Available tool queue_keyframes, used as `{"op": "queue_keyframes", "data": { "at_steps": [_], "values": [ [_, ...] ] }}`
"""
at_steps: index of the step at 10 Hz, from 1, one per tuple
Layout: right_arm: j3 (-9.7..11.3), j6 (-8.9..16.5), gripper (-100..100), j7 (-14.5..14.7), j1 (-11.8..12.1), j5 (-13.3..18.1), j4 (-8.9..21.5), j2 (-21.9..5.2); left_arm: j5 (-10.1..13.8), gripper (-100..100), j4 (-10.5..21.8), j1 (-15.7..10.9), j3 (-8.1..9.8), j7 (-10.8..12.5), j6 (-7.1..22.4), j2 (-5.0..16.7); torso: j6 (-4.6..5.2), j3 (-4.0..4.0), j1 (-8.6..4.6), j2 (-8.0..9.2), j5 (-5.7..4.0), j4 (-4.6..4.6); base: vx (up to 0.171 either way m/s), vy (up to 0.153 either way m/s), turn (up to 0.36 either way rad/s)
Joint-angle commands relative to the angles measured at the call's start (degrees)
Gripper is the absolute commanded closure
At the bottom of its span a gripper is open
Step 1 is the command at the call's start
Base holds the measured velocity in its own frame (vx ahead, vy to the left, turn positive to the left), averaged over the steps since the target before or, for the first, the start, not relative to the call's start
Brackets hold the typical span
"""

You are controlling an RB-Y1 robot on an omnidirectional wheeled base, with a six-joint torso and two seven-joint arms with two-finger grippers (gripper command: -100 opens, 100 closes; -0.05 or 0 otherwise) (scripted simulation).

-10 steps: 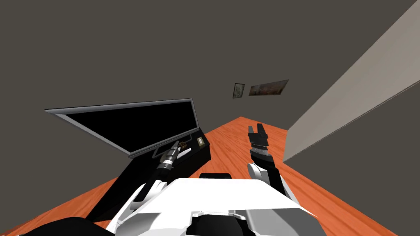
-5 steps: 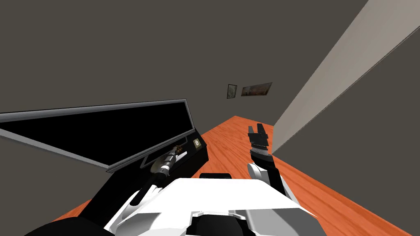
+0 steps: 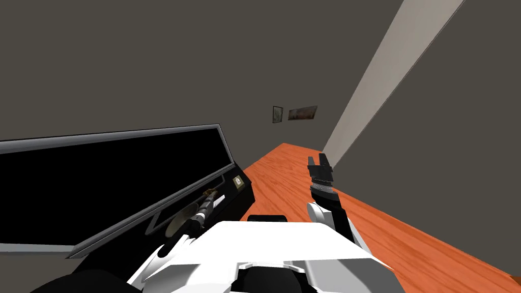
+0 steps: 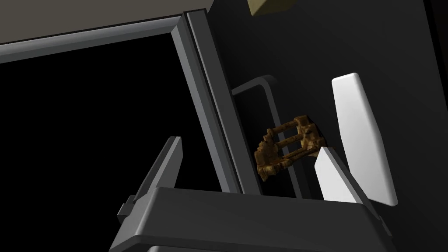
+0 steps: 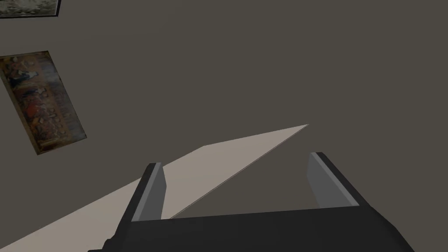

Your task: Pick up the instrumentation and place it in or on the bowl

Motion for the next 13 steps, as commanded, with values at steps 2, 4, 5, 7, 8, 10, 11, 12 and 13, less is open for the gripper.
{"op": "queue_keyframes", "data": {
  "at_steps": [2, 4, 5, 7, 8, 10, 11, 12, 13],
  "values": [
    [0.0, 0.0, 0, 0.0, 0.0, 0.0, 0.0, 0.0, 3.3, -100, 3.0, 1.9, 0.7, 1.3, 4.4, 1.9, -0.09, 0.01, 0.0, 0.01, -0.01, 0.0, 0.016, 0.012, -0.214],
    [0.0, 0.0, 0, 0.0, 0.0, 0.0, 0.0, 0.0, 5.3, -100, 5.5, 2.4, 1.06, 2.2, 6.5, 2.8, -0.07, 0.01, 0.0, 0.02, 0.0, 0.0, 0.014, 0.016, -0.261],
    [0.0, 0.0, 0, 0.0, 0.0, 0.0, 0.0, 0.0, 5.3, -100, 5.5, 2.4, 1.06, 2.2, 7.6, 2.8, -0.02, 0.01, 0.02, 0.01, -0.01, 0.0, 0.012, 0.021, -0.172],
    [0.0, 0.0, 0, 0.0, 0.0, 0.0, 0.0, 0.0, 7.3, -100, 8.0, 2.7, 1.41, 3.1, 10.2, 3.7, -0.04, 0.0, 0.04, 0.0, 0.0, 0.0, 0.017, 0.02, -0.214],
    [0.0, 0.0, 0, 0.0, 0.0, 0.0, 0.0, 0.0, 9.3, -100, 10.5, 3.0, 1.76, 4.1, 12.4, 4.4, -0.09, 0.0, 0.01, 0.0, 0.0, 0.0, 0.016, 0.02, -0.293],
    [0.0, 0.0, 0, 0.0, 0.0, 0.0, 0.0, 0.0, 11.2, -100, 12.7, 3.2, 2.1, 5.1, 15.0, 5.1, -0.09, 0.01, 0.03, 0.01, -0.01, 0.0, 0.012, 0.024, -0.216],
    [0.0, 0.0, 0, 0.0, 0.0, 0.0, 0.0, 0.0, 11.2, -100, 12.9, 3.2, 2.1, 5.1, 15.2, 5.1, -0.04, 0.0, 0.04, 0.0, 0.0, 0.0, 0.012, 0.032, -0.126],
    [0.0, 0.0, 0, 0.0, 0.0, 0.0, 0.0, 0.0, 13.1, -100, 15.2, 3.4, 2.44, 6.2, 17.4, 5.6, -0.11, 0.01, 0.05, 0.01, 0.0, 0.0, 0.018, 0.035, -0.27],
    [0.0, 0.0, 0, 0.0, 0.0, 0.0, 0.0, 0.0, 13.1, -100, 15.3, 3.4, 2.44, 6.2, 17.4, 5.6, -0.05, 0.0, 0.07, -0.01, 0.01, 0.0, 0.012, 0.033, -0.14]
  ]
}}
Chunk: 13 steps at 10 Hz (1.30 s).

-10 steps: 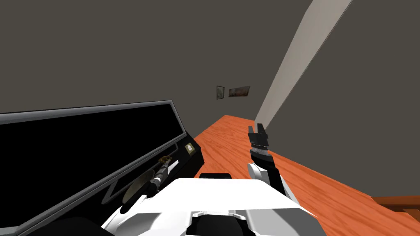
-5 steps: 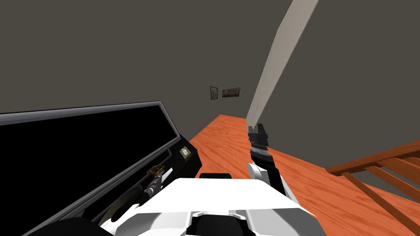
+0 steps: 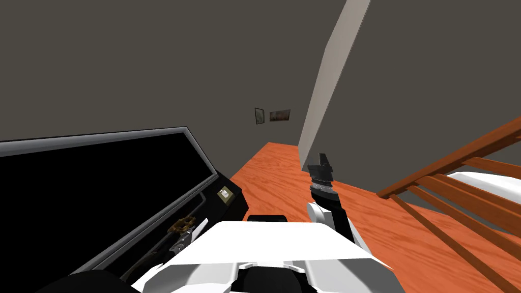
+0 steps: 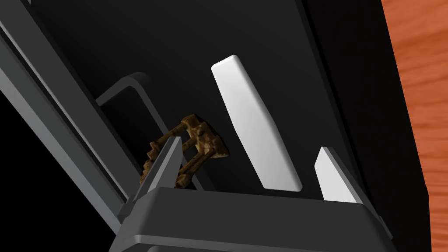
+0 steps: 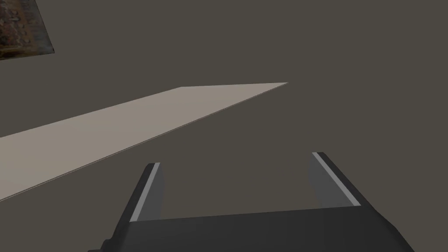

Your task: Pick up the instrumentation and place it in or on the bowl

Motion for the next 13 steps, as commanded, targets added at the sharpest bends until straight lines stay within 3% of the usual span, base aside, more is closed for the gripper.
{"op": "queue_keyframes", "data": {
  "at_steps": [1, 2, 3, 6, 10, 13],
  "values": [
    [0.0, 0.0, 0, 0.0, 0.0, 0.0, 0.0, 0.0, 2.4, -100, 2.9, -0.2, 0.3, 1.3, 2.4, 0.9, 0.0, 0.0, 0.0, 0.0, 0.0, 0.0, 0.015, 0.039, -0.208],
    [0.0, 0.0, 0, 0.0, 0.0, 0.0, 0.0, 0.0, 4.2, -100, 4.7, -0.2, 0.61, 2.5, 3.9, 1.2, 0.03, 0.0, 0.04, -0.01, 0.0, 0.0, 0.016, 0.06, -0.3],
    [0.0, 0.0, 0, 0.0, 0.0, 0.0, 0.0, 0.0, 4.2, -100, 5.4, -0.2, 0.61, 2.5, 4.3, 1.2, 0.04, -0.01, 0.11, -0.02, 0.02, 0.0, 0.012, 0.048, -0.158],
    [0.0, 0.0, 0, 0.0, 0.0, 0.0, 0.0, 0.0, 9.1, -100, 11.6, -0.6, 1.5, 6.2, 9.1, 1.7, 0.06, -0.02, 0.13, -0.04, 0.02, 0.0, 0.015, 0.068, -0.291],
    [0.0, 0.0, 0, 0.0, 0.0, 0.0, 0.0, 0.0, 11.9, -100, 15.3, -1.1, 2.0, 8.7, 11.6, 1.5, 0.03, -0.01, 0.13, -0.03, 0.02, 0.0, 0.006, 0.064, -0.13],
    [0.0, 0.0, 0, 0.0, 0.0, 0.0, 0.0, 0.0, 15.5, -100, 19.9, -2.2, 2.49, 12.3, 14.1, 0.6, -0.01, -0.01, 0.14, -0.02, 0.03, 0.0, 0.007, 0.079, -0.141]
  ]
}}
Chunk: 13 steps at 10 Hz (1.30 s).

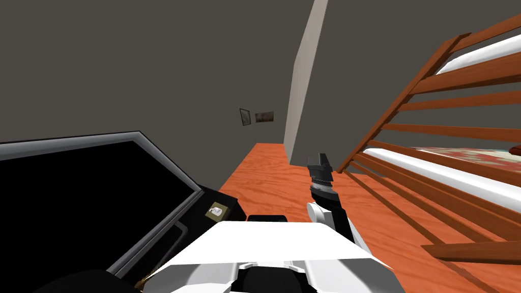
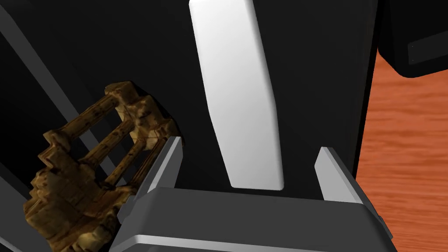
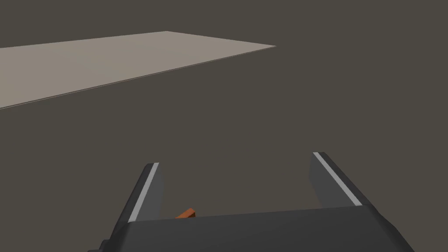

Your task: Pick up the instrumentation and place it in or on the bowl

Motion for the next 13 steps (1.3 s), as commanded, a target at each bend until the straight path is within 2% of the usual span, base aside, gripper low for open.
{"op": "queue_keyframes", "data": {
  "at_steps": [1, 7, 8, 9, 10, 11, 13],
  "values": [
    [0.0, 0.0, 0, 0.0, 0.0, 0.0, 0.0, 0.0, 2.0, -100, 2.7, -0.9, 0.12, 1.7, 1.1, -0.5, 0.0, 0.0, 0.0, 0.0, 0.0, 0.0, 0.005, 0.092, -0.163],
    [0.0, 0.0, 0, 0.0, 0.0, 0.0, 0.0, 0.0, 5.9, -100, 8.5, -3.6, -0.56, 6.5, 2.6, -4.1, -0.03, 0.01, -0.08, 0.02, -0.01, 0.0, 0.001, 0.083, -0.071],
    [0.0, 0.0, 0, 0.0, 0.0, 0.0, 0.0, 0.0, 6.0, -100, 8.7, -3.8, -0.73, 6.7, 2.6, -4.5, -0.03, -0.01, -0.06, -0.01, 0.0, 0.0, 0.004, 0.076, -0.023],
    [0.0, 0.0, 0, 0.0, 0.0, 0.0, 0.0, 0.0, 6.5, -100, 8.5, -3.2, -0.43, 5.8, 2.5, -4.0, -0.03, -0.01, -0.09, -0.01, -0.01, 0.0, 0.001, 0.03, -0.006],
    [0.0, 0.0, 0, 0.0, 0.0, 0.0, 0.0, 0.0, 6.4, 0, 8.5, -3.3, -0.47, 6.0, 2.6, -4.1, -0.04, -0.01, -0.23, -0.01, -0.04, 0.0, 0.0, 0.006, -0.001],
    [0.0, 0.0, 0, 0.0, 0.0, 0.0, 0.0, 0.0, 5.4, -100, 10.4, -5.0, -0.49, 6.0, 2.0, -4.9, -0.04, 0.0, -0.33, 0.0, -0.07, 0.0, -0.027, 0.012, -0.021],
    [0.0, 0.0, 0, 0.0, 0.0, 0.0, 0.0, 0.0, 4.4, -100, 12.3, -6.8, -0.51, 6.1, 1.4, -5.8, -0.04, 0.07, -0.28, 0.13, -0.06, 0.02, -0.046, 0.031, -0.021]
  ]
}}
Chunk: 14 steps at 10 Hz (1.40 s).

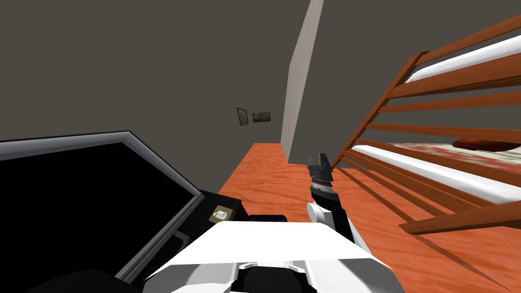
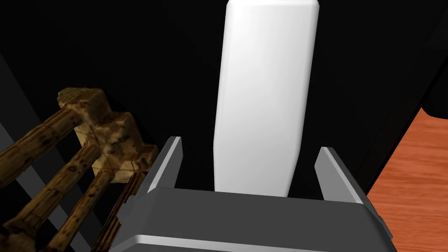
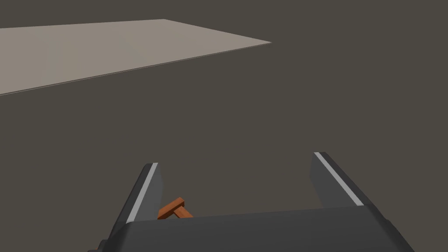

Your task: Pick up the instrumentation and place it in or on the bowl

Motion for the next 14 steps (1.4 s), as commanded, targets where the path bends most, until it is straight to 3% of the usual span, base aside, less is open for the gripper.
{"op": "queue_keyframes", "data": {
  "at_steps": [1, 2, 3, 4, 8, 9, 10, 13, 14],
  "values": [
    [0.0, 0.0, 0, 0.0, 0.0, 0.0, 0.0, 0.0, -0.4, -100, 2.1, -1.6, -0.03, -0.4, -0.7, -0.6, 0.0, 0.0, 0.0, 0.0, 0.0, 0.0, -0.039, 0.022, -0.019],
    [0.0, 0.0, 0, 0.0, 0.0, 0.0, 0.0, 0.0, -1.1, -100, 3.4, -2.8, -0.04, -0.3, -1.1, -1.2, 0.0, -0.01, -0.03, -0.02, 0.0, 0.0, -0.033, 0.012, -0.016],
    [0.0, 0.0, 0, 0.0, 0.0, 0.0, 0.0, 0.0, -0.8, -100, 2.7, -2.2, -0.04, -0.3, -0.8, -0.8, 0.0, -0.02, -0.06, -0.04, -0.01, -0.01, -0.014, 0.004, -0.006],
    [0.0, 0.0, 0, 0.0, 0.0, 0.0, 0.0, 0.0, -0.8, 100, 2.9, -2.3, -0.04, -0.3, -0.9, -0.9, -0.01, -0.05, -0.1, -0.09, -0.03, -0.02, 0.0, 0.0, 0.0],
    [0.0, 0.0, 0, 0.0, 0.0, 0.0, 0.0, 0.0, -0.8, 100, 2.9, -2.3, -0.1, -0.3, -0.8, -1.0, 0.01, -0.08, 0.01, -0.15, -0.03, -0.02, 0.0, 0.0, 0.0],
    [0.0, 0.0, 0, 0.0, 0.0, 0.0, 0.0, 0.0, -0.8, 0, 2.9, -2.3, -0.1, -0.3, -0.8, -1.0, 0.01, -0.08, 0.01, -0.16, -0.03, -0.02, 0.0, 0.0, 0.0],
    [0.0, 0.0, 0, 0.0, 0.0, 0.0, 0.0, 0.0, 0.2, 100, 0.9, -0.5, -0.01, -0.4, -0.3, 0.0, 0.01, -0.08, 0.01, -0.16, -0.03, -0.02, 0.029, -0.011, 0.028],
    [0.0, 0.0, 0, 0.0, 0.0, 0.0, 0.0, 0.0, 2.0, 100, -2.3, 2.5, 0.03, -0.5, 0.7, 1.4, 0.01, -0.18, -0.09, -0.32, -0.09, -0.06, 0.05, -0.021, 0.022],
    [0.0, 0.0, 0, 0.0, 0.0, 0.0, 0.0, 0.0, 1.6, 100, -1.7, 1.9, 0.07, -0.5, 0.4, 1.1, 0.01, -0.18, -0.16, -0.32, -0.09, -0.06, 0.02, -0.018, 0.007]
  ]
}}
